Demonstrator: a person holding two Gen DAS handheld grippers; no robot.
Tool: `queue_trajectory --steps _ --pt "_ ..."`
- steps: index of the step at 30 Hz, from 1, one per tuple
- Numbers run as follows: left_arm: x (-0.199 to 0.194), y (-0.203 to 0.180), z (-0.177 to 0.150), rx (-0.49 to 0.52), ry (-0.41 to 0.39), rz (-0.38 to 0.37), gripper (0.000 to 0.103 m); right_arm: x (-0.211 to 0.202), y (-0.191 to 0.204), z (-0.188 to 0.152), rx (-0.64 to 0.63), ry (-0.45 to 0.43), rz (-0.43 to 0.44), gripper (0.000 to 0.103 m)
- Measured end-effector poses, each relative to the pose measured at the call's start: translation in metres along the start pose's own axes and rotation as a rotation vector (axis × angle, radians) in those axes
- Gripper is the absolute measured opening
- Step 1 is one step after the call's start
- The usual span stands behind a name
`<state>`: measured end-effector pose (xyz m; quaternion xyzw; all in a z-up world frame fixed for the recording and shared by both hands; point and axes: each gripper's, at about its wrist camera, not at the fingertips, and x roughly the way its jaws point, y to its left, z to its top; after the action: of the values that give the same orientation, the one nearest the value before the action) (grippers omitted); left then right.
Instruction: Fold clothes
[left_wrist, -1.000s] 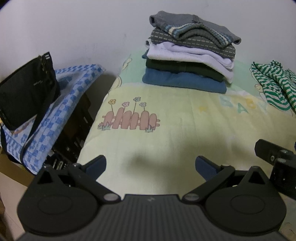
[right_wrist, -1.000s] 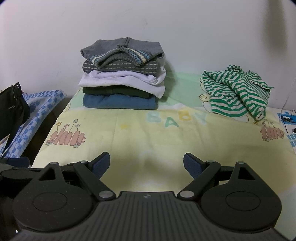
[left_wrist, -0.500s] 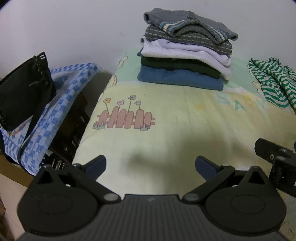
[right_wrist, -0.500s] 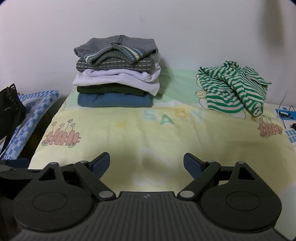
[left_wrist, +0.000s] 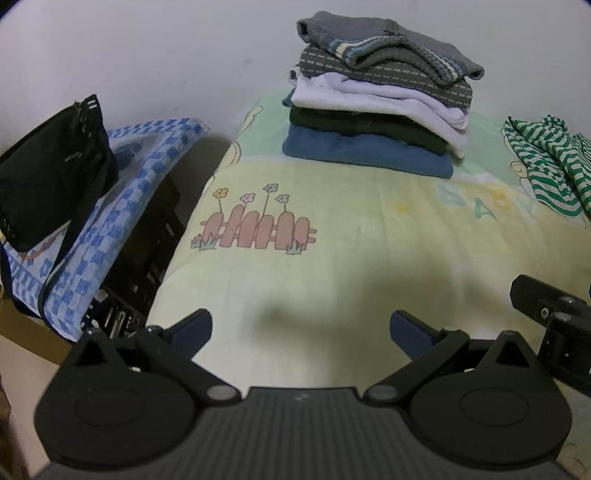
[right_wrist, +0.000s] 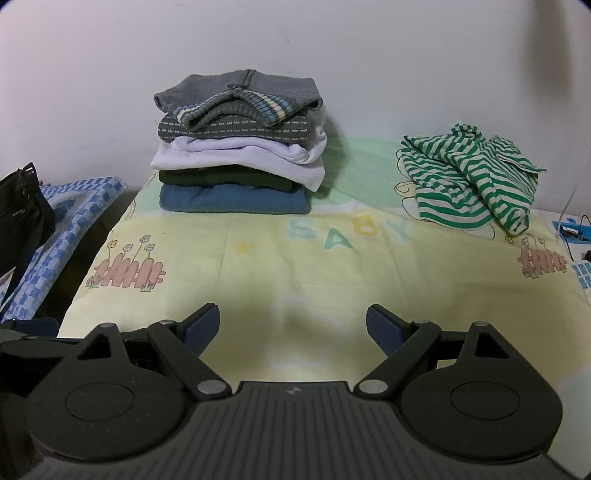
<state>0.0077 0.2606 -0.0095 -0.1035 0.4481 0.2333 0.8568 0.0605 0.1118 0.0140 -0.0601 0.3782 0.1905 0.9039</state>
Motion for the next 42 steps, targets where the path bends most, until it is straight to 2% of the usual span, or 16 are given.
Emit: queue_trajectory --steps 42 --pt "0.0017 -0.0069 0.0009 0.015 0.007 0.016 0.102 0.0066 -0.0042 0.0007 0.023 0.036 -0.004 0.089"
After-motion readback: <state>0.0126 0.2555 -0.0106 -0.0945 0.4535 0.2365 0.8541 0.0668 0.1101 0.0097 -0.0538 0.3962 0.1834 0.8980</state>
